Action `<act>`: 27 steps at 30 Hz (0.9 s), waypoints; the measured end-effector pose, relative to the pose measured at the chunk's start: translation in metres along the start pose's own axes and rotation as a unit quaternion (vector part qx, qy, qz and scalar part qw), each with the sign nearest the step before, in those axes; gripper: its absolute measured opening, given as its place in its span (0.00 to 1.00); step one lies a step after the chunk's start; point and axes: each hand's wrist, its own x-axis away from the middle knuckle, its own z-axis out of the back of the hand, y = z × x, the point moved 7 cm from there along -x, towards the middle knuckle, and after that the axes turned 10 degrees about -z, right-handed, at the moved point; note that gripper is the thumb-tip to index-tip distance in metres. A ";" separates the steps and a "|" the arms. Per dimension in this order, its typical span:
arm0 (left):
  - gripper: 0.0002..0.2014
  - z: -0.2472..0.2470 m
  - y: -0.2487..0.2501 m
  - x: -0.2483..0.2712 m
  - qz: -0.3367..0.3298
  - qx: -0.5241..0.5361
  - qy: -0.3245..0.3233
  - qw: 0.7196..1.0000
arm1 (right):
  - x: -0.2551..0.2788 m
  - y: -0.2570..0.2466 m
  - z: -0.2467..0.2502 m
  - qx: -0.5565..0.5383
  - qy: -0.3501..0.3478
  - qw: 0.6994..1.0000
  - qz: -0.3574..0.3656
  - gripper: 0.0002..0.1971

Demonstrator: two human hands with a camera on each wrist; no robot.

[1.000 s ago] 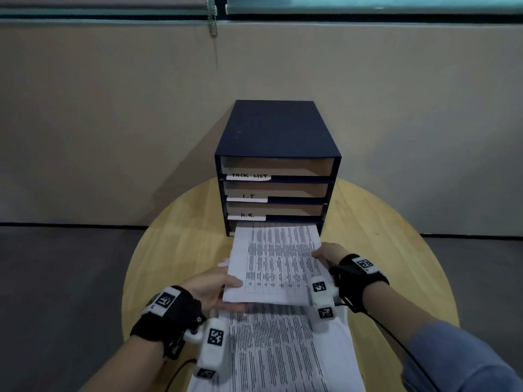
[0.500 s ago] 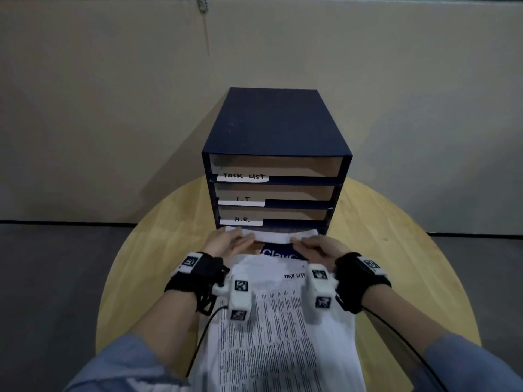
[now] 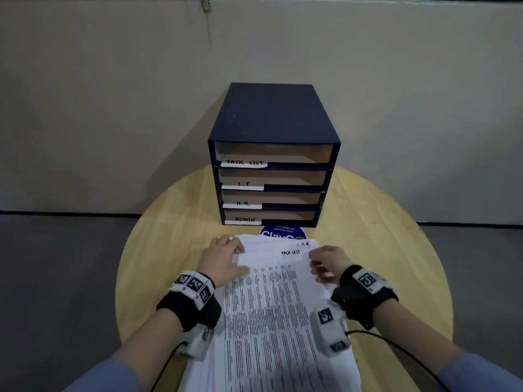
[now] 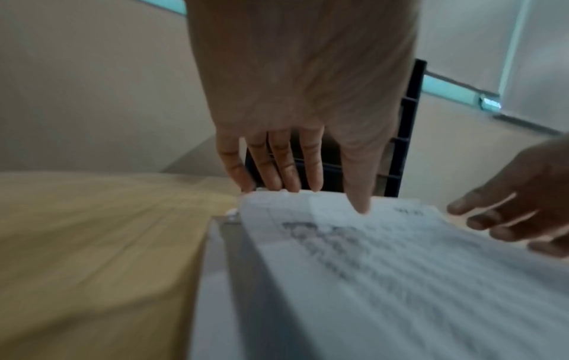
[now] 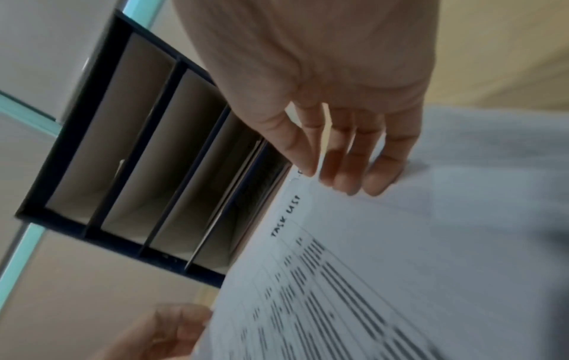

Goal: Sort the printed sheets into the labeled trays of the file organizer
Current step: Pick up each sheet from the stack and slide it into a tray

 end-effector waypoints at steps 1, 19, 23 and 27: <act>0.27 -0.007 -0.002 0.004 -0.001 -0.029 -0.024 0.999 | 0.002 0.007 0.001 0.023 0.017 1.000 0.001 0.04; 0.04 -0.003 -0.001 0.035 0.024 0.033 0.101 0.994 | 0.036 0.043 -0.007 0.131 0.077 0.988 0.043 0.20; 0.07 0.024 0.001 0.038 0.017 0.342 0.135 0.930 | 0.040 0.039 0.001 0.087 0.044 0.994 0.055 0.10; 0.07 0.054 0.005 0.037 0.013 0.450 0.173 0.876 | 0.048 0.031 0.005 0.077 0.015 0.993 0.090 0.18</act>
